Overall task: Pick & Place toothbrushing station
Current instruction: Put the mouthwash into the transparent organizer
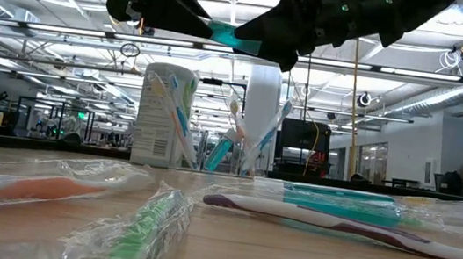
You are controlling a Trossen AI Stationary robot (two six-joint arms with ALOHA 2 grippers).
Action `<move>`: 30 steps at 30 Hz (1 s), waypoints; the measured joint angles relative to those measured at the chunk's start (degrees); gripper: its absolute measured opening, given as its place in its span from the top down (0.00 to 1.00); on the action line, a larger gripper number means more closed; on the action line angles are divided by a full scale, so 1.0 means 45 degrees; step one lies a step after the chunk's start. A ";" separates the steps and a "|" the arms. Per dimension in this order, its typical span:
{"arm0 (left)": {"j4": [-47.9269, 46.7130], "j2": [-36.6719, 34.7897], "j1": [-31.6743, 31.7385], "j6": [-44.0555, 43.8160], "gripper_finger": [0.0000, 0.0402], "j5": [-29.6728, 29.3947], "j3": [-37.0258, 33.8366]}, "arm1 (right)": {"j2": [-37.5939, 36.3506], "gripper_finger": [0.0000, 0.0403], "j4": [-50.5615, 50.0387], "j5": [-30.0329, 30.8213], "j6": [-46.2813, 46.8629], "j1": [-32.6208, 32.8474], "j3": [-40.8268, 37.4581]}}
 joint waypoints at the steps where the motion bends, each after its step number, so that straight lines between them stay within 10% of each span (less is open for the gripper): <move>1: 0.0001 0.0000 0.0000 0.0000 0.57 0.0000 0.0001 | 0.0000 0.60 0.0002 0.0000 0.0000 0.0000 -0.0002; 21: 0.0019 -0.0001 0.0000 0.0078 0.57 0.0039 0.0001 | 0.0000 0.60 0.0019 0.0010 -0.0002 0.0000 0.0002; 30: 0.0005 -0.0005 -0.0010 0.0080 0.76 0.0022 -0.0003 | 0.0000 0.60 -0.0029 0.0007 0.0083 0.0000 0.0002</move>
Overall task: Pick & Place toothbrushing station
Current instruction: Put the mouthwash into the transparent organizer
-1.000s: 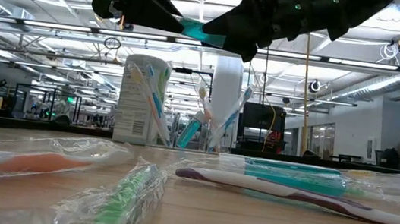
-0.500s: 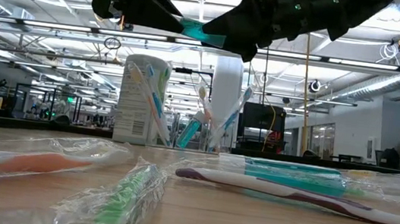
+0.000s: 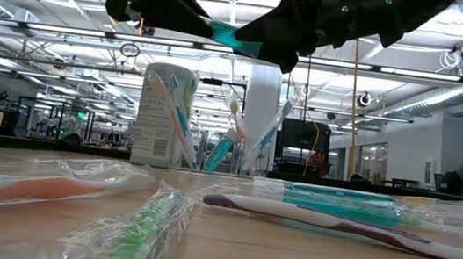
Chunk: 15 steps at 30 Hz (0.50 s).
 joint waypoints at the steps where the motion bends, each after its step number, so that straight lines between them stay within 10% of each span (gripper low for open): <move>1: 0.0000 0.0000 0.0000 0.0009 0.77 -0.0009 0.0004 | 0.0000 0.60 -0.0003 0.0003 -0.0003 0.0000 0.0000; 15: -0.0379 0.0000 0.0010 -0.0372 0.76 0.0026 0.0004 | -0.0010 0.49 0.0026 0.0195 -0.0329 -0.0052 -0.0479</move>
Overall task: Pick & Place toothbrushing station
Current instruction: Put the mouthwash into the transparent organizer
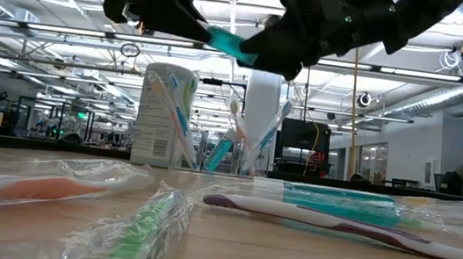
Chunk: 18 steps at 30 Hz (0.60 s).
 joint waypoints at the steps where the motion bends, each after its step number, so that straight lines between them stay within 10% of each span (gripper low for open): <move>1: -0.0166 0.0000 0.0000 -0.0056 0.76 -0.0004 -0.0004 | 0.0000 0.48 -0.0016 0.0178 -0.0001 -0.0019 -0.0048; 18: -0.2684 0.0113 0.0399 -0.3152 0.76 -0.2701 0.1140 | -0.3017 0.48 -0.6526 0.5952 -0.0784 -0.0026 -0.0094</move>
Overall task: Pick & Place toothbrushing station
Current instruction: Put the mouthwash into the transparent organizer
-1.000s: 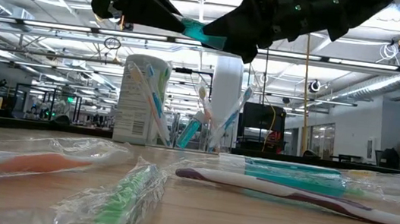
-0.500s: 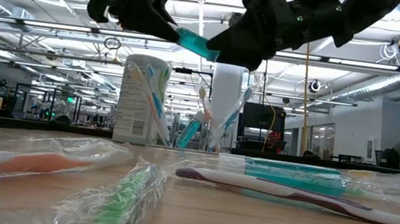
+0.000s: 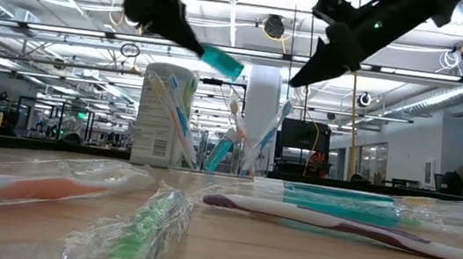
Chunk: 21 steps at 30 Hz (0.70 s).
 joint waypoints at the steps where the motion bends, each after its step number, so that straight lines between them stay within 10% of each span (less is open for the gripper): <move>1: -0.0279 0.0161 0.0121 0.0015 0.75 0.0003 0.0428 | -0.0178 0.48 -0.0185 0.0267 0.0338 -0.0005 0.0000; 13: -0.7491 0.5189 0.2852 0.1786 0.75 0.0949 0.7112 | -0.0748 0.50 -0.0639 0.0495 0.1962 0.0077 -0.0006; 21: -0.8351 0.7061 0.4073 0.2380 0.75 0.1367 0.8079 | -0.0748 0.50 -0.0453 -0.0240 0.2174 0.0083 -0.0593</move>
